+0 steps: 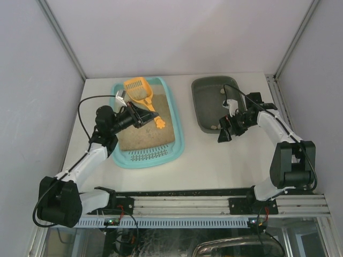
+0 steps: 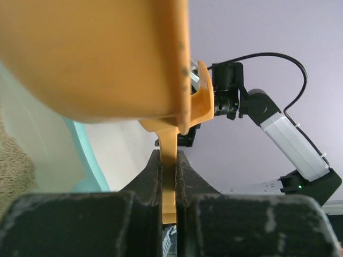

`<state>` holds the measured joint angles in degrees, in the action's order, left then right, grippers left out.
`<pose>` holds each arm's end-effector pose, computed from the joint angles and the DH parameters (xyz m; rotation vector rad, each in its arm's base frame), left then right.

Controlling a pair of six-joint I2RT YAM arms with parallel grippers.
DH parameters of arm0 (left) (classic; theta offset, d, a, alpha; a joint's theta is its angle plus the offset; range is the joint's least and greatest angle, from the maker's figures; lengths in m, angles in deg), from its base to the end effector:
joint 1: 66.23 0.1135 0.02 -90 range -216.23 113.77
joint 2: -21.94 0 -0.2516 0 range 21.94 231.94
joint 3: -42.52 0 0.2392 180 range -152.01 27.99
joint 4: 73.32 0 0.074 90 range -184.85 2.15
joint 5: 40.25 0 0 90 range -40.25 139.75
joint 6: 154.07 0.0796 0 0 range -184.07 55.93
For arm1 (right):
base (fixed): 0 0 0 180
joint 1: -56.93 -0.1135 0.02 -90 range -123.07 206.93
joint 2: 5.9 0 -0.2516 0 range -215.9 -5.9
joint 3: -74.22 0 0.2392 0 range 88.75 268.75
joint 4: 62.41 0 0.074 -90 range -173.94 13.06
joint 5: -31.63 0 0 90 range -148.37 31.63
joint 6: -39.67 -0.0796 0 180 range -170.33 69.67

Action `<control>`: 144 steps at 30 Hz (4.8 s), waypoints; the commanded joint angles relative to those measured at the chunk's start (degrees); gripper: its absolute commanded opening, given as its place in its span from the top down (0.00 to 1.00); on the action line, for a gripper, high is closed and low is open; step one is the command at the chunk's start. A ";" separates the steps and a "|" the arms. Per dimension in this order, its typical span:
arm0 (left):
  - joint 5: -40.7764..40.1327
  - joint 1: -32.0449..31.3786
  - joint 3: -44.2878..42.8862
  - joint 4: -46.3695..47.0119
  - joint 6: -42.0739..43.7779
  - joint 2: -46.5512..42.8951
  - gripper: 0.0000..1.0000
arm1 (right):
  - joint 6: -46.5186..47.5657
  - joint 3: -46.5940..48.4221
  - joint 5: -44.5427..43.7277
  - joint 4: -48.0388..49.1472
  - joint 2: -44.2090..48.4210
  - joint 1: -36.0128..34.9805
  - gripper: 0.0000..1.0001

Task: Clean the litter box

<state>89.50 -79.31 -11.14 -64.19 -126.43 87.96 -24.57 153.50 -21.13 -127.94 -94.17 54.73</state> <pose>0.2674 -0.1144 0.2846 -0.1874 1.8526 -1.5228 0.2833 0.0591 0.1952 -0.7550 2.5324 0.7974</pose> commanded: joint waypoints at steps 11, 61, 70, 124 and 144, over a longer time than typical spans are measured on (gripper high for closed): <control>-7.42 -13.27 -19.78 -23.41 16.26 11.99 1.00 | -6.27 -0.95 -1.77 8.17 9.24 8.63 0.00; -65.05 -41.79 -102.55 -89.84 53.89 72.28 1.00 | -6.36 -3.14 8.55 10.43 18.03 13.73 0.00; -64.42 -41.87 -103.04 -88.08 55.15 71.00 1.00 | -6.09 -3.14 8.23 10.47 17.55 13.63 0.00; -33.14 -0.60 -73.30 -97.03 8.32 55.75 1.00 | 1.06 1.52 14.81 -0.42 12.44 0.37 0.00; -24.19 0.89 -78.18 -94.39 20.55 62.97 1.00 | 0.50 1.45 13.25 0.09 11.47 0.35 0.00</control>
<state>56.04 -78.79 -89.61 -162.57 -112.42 151.72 -24.53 153.06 -7.74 -128.23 -82.92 55.32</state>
